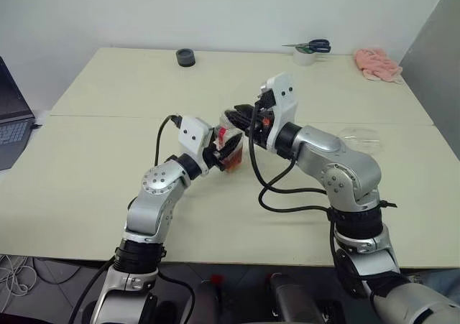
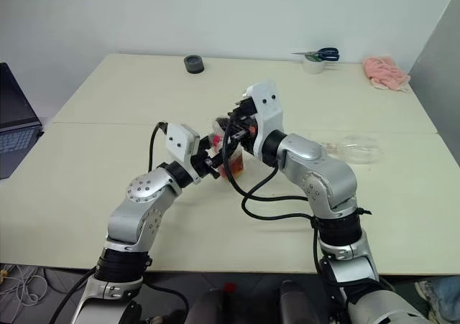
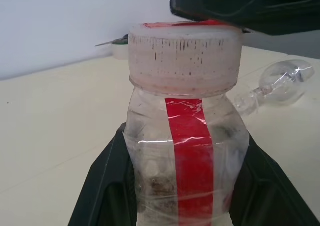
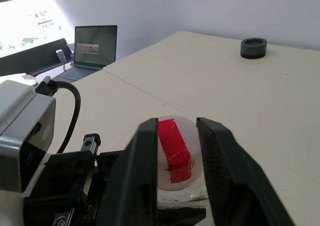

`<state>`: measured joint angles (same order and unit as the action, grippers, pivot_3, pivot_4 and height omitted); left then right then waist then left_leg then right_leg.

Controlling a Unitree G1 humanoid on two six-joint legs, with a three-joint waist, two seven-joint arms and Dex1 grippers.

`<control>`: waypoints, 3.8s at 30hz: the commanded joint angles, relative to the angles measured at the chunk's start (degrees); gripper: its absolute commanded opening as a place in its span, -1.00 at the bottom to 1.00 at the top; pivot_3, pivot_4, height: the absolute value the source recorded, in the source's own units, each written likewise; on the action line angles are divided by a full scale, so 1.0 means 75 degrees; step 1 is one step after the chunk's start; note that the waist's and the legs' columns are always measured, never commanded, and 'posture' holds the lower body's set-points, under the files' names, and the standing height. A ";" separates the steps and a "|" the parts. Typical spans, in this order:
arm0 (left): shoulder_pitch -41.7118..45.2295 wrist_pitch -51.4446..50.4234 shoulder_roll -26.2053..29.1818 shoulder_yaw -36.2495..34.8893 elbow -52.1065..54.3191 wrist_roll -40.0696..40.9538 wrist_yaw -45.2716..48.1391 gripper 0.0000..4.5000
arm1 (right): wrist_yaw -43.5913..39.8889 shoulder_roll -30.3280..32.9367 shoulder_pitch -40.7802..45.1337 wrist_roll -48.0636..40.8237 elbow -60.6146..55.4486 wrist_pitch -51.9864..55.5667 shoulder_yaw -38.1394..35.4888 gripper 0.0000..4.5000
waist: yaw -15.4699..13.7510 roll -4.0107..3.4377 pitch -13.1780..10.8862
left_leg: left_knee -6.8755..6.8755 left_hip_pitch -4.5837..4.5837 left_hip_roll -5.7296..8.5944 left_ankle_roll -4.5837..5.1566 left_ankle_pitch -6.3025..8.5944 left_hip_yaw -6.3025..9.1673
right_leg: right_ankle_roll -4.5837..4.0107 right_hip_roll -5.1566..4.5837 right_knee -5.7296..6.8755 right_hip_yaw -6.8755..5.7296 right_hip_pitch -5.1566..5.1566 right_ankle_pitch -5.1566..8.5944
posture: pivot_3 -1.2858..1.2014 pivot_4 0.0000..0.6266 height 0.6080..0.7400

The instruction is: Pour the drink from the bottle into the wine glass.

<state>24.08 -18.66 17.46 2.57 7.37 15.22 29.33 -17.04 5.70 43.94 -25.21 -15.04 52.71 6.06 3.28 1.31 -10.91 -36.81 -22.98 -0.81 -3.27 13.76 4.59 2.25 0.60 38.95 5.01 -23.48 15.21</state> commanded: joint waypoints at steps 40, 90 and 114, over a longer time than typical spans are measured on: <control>0.0067 0.0534 -0.0218 -0.0070 0.0410 0.0070 0.0161 -0.21 | -0.0230 0.0145 0.0479 0.0322 0.0177 0.0051 0.0280 0.84 | 0.0003 0.0000 0.0000 | 0.0002 -0.0001 0.0001 0.0000 0.0000 -0.0002 | 0.0000 -0.0001 -0.0001 0.0002 -0.0002 0.0000 | 0.03 -0.52 1.00; 0.0140 -0.0427 0.0916 -0.0065 0.0763 0.1272 0.2149 -0.22 | -0.4697 0.2036 0.1082 -0.0500 0.0941 -0.1488 -0.0317 0.77 | 0.0100 -0.0004 -0.0013 | 0.0008 0.0000 -0.0006 0.0001 0.0001 0.0000 | -0.0001 0.0005 -0.0007 0.0001 -0.0003 0.0003 | 0.03 -0.52 1.00; 0.1205 0.0686 0.0233 0.0264 -0.1094 0.0830 0.2792 -0.22 | 0.0183 0.0974 -0.0273 -0.0227 -0.2390 0.2063 -0.0747 0.77 | 0.0005 -0.0004 -0.0012 | 0.0007 -0.0008 -0.0003 0.0001 0.0000 -0.0007 | 0.0000 0.0007 -0.0005 0.0010 -0.0013 0.0004 | 0.03 -0.52 1.00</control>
<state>31.60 -15.33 19.72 4.74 -2.42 21.26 49.66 -16.56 13.19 41.66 -26.50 -31.07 67.98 1.73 3.32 1.28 -11.01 -36.76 -23.04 -0.83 -3.26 13.77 4.53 2.25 0.65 38.91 5.09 -23.58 15.24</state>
